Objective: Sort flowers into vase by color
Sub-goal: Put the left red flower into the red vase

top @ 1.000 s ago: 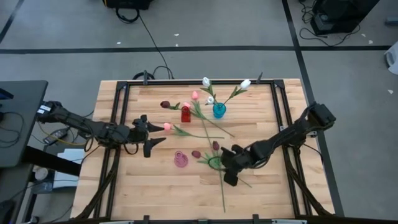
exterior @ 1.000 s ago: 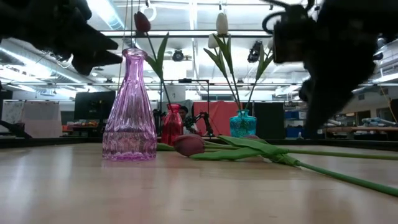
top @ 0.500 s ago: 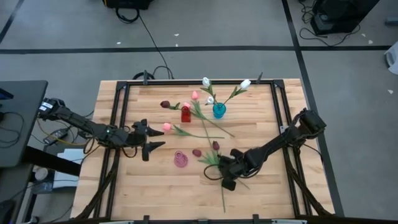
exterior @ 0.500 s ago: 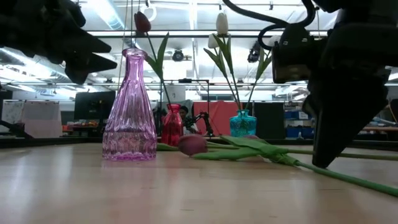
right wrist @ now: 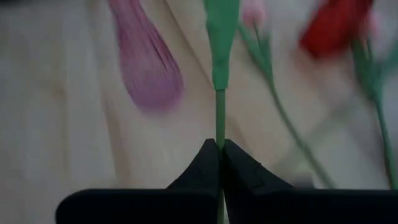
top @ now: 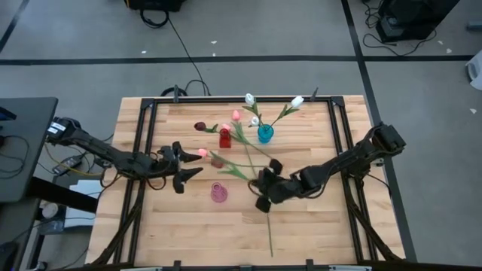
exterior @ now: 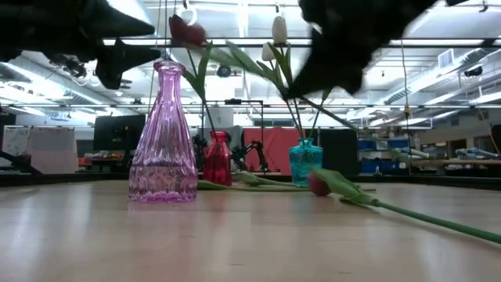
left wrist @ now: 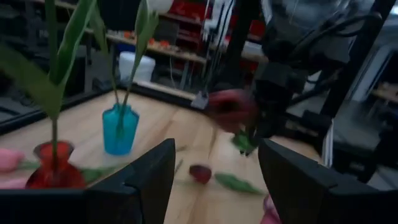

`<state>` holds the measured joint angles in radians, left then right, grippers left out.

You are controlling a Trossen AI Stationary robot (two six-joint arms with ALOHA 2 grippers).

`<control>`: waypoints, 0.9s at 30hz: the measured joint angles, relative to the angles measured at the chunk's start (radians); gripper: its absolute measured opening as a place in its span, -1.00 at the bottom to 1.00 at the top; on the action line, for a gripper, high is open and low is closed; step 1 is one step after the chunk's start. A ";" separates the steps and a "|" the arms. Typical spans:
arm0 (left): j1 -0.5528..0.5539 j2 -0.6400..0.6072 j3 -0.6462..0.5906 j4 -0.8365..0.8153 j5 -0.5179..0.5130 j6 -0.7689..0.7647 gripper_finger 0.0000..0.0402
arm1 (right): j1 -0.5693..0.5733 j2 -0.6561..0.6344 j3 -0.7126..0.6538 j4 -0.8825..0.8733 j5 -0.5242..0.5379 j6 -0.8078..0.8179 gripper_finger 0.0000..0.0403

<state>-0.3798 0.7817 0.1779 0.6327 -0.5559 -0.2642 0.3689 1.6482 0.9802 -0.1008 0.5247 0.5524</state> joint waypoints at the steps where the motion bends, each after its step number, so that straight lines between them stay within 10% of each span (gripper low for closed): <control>1: 0.000 0.019 0.004 0.022 0.000 0.000 0.18 | -0.012 0.003 0.000 0.065 0.002 -0.050 -0.95; 14: 0.012 0.317 0.199 0.119 -0.003 0.056 0.18 | -0.135 0.004 0.000 0.564 -0.103 -0.439 -0.91; 27: 0.068 0.559 0.352 0.267 0.000 0.145 0.18 | -0.150 0.004 0.001 0.602 -0.178 -0.546 -0.90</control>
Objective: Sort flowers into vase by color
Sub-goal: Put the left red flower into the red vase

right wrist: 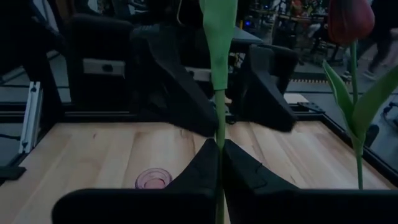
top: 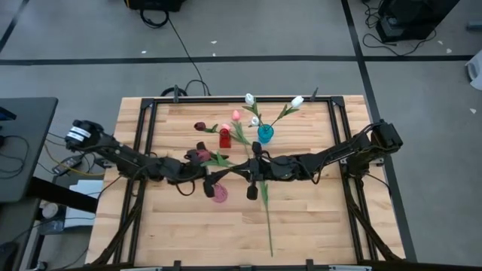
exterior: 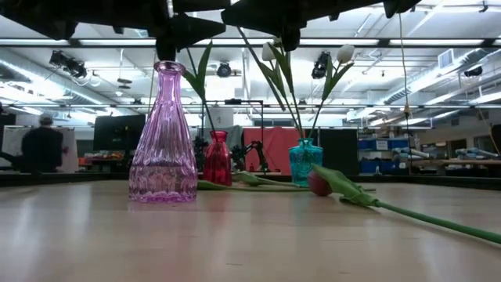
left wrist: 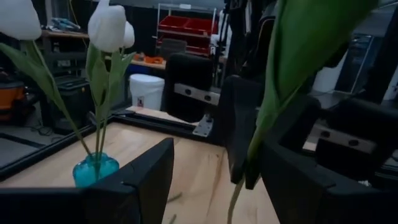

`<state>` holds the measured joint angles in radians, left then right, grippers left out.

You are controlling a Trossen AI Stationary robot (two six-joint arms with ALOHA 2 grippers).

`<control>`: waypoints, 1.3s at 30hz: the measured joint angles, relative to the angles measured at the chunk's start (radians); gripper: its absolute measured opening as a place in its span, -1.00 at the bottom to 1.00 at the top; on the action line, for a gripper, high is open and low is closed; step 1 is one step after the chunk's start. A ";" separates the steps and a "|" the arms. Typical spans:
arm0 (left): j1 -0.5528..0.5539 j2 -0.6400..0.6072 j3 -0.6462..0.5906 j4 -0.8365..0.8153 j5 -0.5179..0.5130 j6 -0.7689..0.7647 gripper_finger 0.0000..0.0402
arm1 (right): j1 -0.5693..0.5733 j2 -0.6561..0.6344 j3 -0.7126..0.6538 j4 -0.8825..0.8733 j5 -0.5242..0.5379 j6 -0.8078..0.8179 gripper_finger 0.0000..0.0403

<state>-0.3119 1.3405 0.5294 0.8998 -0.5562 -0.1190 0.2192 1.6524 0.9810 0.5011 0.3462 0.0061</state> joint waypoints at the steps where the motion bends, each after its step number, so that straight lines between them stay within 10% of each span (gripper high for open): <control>1: 0.002 0.010 0.008 0.002 0.003 0.000 0.18 | 0.000 0.000 0.000 0.000 0.000 -0.007 -0.90; 10: 0.003 0.061 0.045 0.034 0.022 0.035 0.04 | 0.000 0.000 -0.001 -0.003 -0.004 -0.039 -0.90; 19: 0.002 0.054 0.045 0.002 0.048 0.087 -0.92 | 0.001 0.015 -0.001 -0.049 -0.056 -0.026 -0.69; 39: 0.024 -0.220 0.044 -0.431 -0.242 0.315 -0.93 | -0.001 0.015 -0.243 0.138 -0.033 0.045 -0.56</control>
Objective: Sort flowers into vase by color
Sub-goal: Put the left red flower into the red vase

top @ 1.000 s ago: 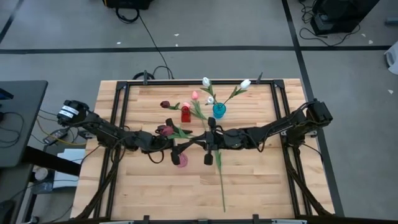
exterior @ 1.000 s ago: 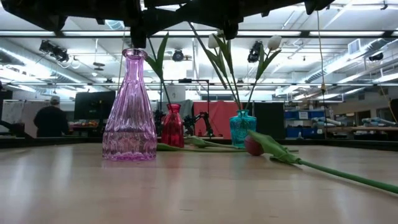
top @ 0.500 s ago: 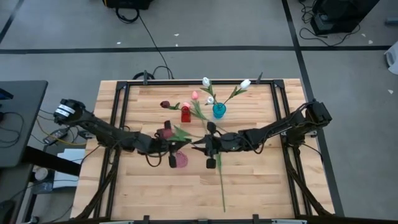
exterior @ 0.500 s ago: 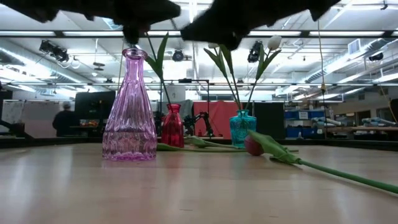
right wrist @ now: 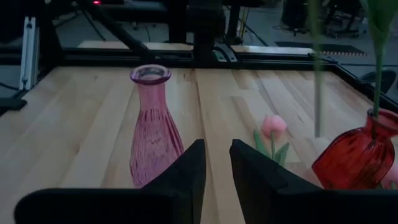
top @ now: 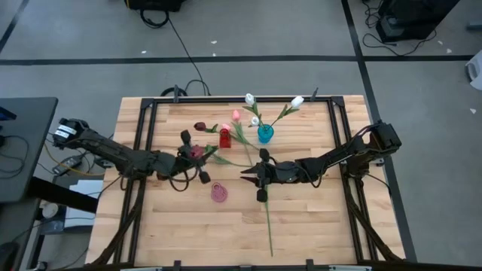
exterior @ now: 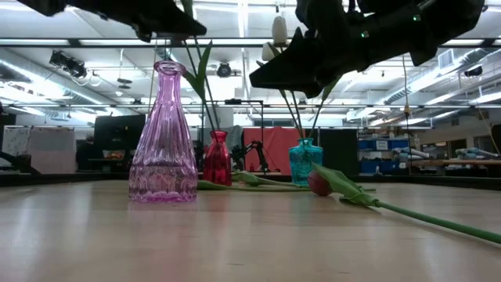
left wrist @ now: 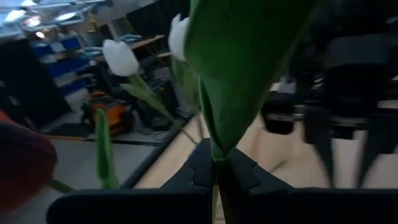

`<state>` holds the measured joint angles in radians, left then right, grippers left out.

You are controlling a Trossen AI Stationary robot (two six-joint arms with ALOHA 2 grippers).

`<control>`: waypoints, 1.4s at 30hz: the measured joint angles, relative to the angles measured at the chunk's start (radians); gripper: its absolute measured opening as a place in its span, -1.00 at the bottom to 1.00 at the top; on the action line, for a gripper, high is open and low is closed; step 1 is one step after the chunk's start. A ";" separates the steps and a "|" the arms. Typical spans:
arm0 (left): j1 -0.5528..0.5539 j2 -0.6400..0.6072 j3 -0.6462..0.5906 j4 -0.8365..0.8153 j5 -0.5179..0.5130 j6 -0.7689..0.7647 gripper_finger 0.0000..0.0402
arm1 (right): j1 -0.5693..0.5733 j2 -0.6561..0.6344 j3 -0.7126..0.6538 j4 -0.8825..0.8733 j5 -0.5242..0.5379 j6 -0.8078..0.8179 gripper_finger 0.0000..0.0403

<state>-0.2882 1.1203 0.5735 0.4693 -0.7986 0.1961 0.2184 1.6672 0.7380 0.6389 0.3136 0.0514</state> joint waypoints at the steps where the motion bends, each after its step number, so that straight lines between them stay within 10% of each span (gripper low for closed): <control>1: 0.019 0.005 0.000 0.003 0.004 0.015 -0.93 | 0.000 0.000 0.000 0.004 -0.001 -0.001 -0.56; 42: 0.152 0.111 0.236 -0.226 -0.029 -0.014 -0.94 | 0.008 0.065 0.001 0.009 -0.009 0.020 -0.56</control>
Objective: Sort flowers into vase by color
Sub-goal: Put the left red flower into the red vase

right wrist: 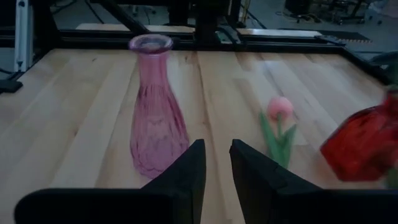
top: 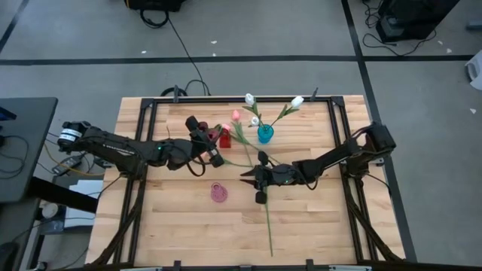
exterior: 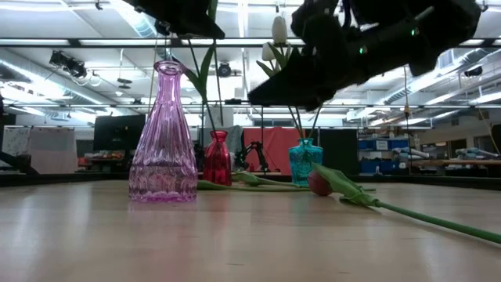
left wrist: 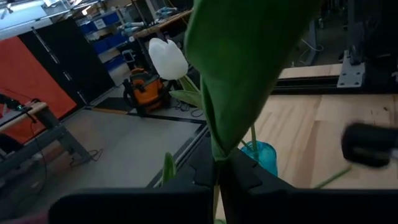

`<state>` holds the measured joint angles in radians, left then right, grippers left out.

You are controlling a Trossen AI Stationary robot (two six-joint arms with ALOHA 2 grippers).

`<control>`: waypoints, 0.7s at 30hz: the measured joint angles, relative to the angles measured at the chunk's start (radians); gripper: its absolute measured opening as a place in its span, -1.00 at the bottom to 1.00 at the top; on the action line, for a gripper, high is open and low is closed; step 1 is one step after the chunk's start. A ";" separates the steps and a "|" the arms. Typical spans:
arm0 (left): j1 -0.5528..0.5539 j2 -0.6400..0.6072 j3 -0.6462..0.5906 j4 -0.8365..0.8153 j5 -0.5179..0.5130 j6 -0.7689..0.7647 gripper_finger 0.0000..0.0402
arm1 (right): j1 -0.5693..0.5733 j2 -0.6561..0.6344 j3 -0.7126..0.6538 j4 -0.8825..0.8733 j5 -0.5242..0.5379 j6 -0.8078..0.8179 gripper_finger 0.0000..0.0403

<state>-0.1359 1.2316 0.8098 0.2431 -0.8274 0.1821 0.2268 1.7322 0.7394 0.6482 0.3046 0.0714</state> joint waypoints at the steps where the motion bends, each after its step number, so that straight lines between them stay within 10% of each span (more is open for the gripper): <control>1: 0.008 0.000 0.000 -0.002 0.008 -0.004 -0.94 | 0.000 0.019 0.000 0.011 -0.004 -0.008 -0.56; 14: 0.128 0.000 0.001 -0.123 0.170 -0.138 -0.91 | -0.006 0.065 0.005 0.036 -0.029 -0.019 -0.56; 21: 0.135 0.000 0.001 -0.169 0.179 -0.174 -0.46 | -0.006 0.065 0.005 0.039 -0.030 -0.003 -0.56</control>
<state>-0.0013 1.2316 0.8104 0.0743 -0.6483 0.0082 0.2203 1.7969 0.7448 0.6876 0.2749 0.0680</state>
